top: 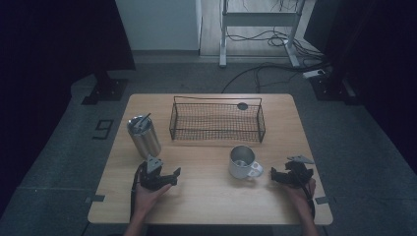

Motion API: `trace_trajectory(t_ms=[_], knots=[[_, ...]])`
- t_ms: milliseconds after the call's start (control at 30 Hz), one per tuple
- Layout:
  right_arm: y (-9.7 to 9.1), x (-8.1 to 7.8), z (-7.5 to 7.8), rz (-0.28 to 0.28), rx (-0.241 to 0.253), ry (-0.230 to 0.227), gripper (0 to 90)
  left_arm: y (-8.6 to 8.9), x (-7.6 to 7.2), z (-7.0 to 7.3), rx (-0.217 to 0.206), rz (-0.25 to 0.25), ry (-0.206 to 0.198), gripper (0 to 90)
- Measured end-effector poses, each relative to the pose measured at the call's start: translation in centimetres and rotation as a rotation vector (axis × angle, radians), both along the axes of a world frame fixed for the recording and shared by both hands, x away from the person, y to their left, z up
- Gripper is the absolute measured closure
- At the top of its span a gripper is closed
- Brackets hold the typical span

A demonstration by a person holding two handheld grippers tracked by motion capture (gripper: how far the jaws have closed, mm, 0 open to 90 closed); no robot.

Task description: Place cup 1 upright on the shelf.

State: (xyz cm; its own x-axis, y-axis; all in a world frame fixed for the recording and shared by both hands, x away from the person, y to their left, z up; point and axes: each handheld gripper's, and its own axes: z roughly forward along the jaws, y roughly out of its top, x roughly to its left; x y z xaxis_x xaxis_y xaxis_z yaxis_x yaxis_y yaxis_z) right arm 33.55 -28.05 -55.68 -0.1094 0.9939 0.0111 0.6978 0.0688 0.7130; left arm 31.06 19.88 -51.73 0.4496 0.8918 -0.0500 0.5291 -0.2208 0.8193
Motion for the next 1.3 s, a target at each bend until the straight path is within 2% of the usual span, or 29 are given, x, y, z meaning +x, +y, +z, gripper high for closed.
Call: trace_trajectory(t_ms=[167,200,233,267,367,400,533,733,867,1300], knots=[[0.0,0.0,0.0,-0.003,0.0,0.0,0.0,0.7,-0.3,1.0,-0.021,-0.005,-0.035,14.4],[0.0,0.0,0.0,-0.005,0.001,0.001,0.0,1.0,-0.4,1.5,-0.039,0.0,-0.044,14.6],[0.0,0.0,0.0,-0.005,0.001,0.001,0.0,1.0,-0.4,1.5,-0.039,0.0,-0.044,14.9],[0.0,0.0,0.0,-0.006,0.001,0.001,0.0,1.3,-0.4,1.8,-0.063,0.004,-0.057,15.0],[0.0,0.0,0.0,-0.006,0.001,0.001,0.0,1.6,-0.4,2.1,-0.07,0.007,-0.071,15.3],[0.0,0.0,0.0,-0.008,0.001,0.001,0.0,1.8,-0.4,2.3,-0.076,0.016,-0.086,15.3],[0.0,0.0,0.0,-0.01,0.0,-0.001,0.0,2.1,-0.3,2.6,-0.08,0.031,-0.097,15.4],[0.0,0.0,0.0,-0.012,-0.001,-0.001,0.0,2.9,0.0,3.2,-0.063,0.046,-0.076,15.3],[0.0,0.0,0.0,-0.013,-0.001,-0.001,0.0,3.9,0.3,4.0,-0.085,0.066,-0.084,14.9],[0.0,0.0,0.0,-0.018,0.001,0.001,0.0,6.1,1.0,4.7,-0.113,0.082,-0.094,13.2]])
